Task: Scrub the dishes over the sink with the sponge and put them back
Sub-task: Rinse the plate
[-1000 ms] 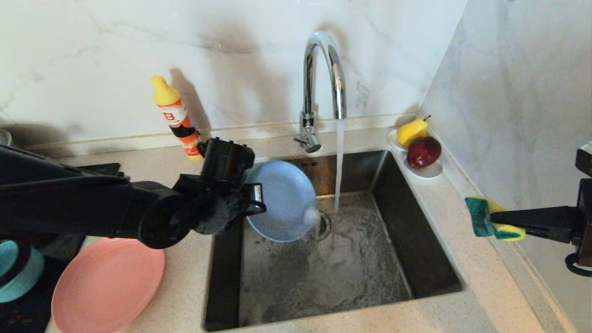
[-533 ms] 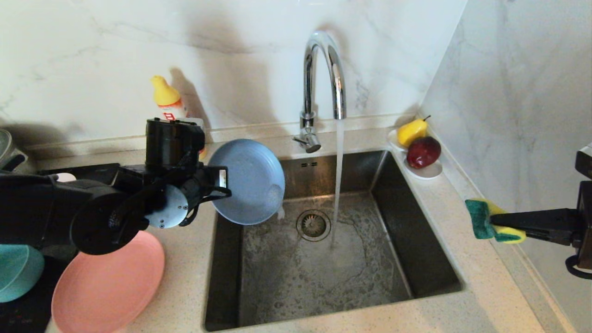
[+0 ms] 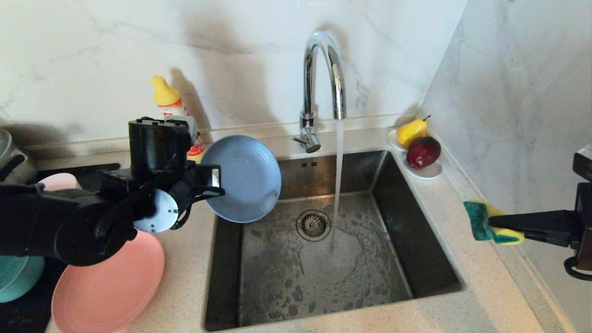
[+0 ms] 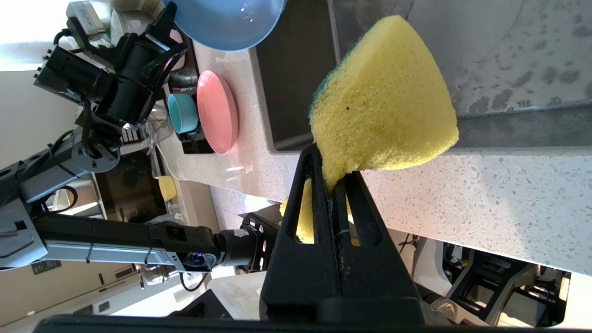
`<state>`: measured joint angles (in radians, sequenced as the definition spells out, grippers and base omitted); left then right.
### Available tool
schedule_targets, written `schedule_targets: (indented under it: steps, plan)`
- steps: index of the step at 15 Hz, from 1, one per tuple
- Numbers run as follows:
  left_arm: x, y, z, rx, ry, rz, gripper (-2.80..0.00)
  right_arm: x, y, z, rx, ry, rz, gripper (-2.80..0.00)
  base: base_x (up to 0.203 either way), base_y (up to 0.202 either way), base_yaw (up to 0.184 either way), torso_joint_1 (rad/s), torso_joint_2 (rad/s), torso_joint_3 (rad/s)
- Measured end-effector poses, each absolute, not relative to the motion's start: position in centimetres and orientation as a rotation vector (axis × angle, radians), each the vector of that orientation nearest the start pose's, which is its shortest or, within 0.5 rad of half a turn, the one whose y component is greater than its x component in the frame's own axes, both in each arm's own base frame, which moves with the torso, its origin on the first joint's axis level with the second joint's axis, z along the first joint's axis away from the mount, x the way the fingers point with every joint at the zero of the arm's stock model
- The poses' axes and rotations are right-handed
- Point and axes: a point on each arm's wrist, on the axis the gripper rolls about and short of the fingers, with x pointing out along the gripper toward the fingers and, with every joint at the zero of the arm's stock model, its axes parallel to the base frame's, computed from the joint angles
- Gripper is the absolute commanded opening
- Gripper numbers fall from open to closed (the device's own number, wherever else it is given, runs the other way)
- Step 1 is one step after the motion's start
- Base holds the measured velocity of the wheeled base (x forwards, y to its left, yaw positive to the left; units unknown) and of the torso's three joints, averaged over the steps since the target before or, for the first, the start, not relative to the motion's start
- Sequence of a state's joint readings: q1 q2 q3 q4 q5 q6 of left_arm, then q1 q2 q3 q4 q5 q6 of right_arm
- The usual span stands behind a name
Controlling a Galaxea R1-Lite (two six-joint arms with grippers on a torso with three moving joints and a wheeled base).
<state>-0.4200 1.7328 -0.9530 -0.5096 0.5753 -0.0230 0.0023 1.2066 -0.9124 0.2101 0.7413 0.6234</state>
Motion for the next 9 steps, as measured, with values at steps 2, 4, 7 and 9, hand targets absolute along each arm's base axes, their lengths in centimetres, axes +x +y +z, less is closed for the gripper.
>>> schedule_targets:
  steps: [2, 4, 7, 9]
  plan:
    - [29.7, -11.9, 20.1, 0.109, 0.218, 0.152, -2.80, 16.7, 1.6, 25.3, 0.771, 0.706, 0.557, -2.80, 0.000, 0.000, 0.000, 0.000, 0.00, 0.000]
    - [29.7, -11.9, 20.9, 0.075, 0.145, 0.150, -2.80, 16.7, 1.6, 25.1, 0.773, 0.714, 0.556, -2.80, 0.000, 0.000, 0.000, 0.000, 0.00, 0.000]
    - [29.0, -11.6, 22.3, 0.013, 0.021, 0.146, -2.80, 16.9, 1.6, 24.9, 0.776, 0.723, 0.553, -2.80, 0.000, 0.000, 0.000, 0.000, 0.00, 0.000]
    - [28.2, -11.3, 23.5, -0.018, -0.037, 0.121, -2.80, 17.2, 1.6, 25.0, 0.774, 0.718, 0.555, -2.80, 0.000, 0.000, 0.000, 0.000, 0.00, 0.000]
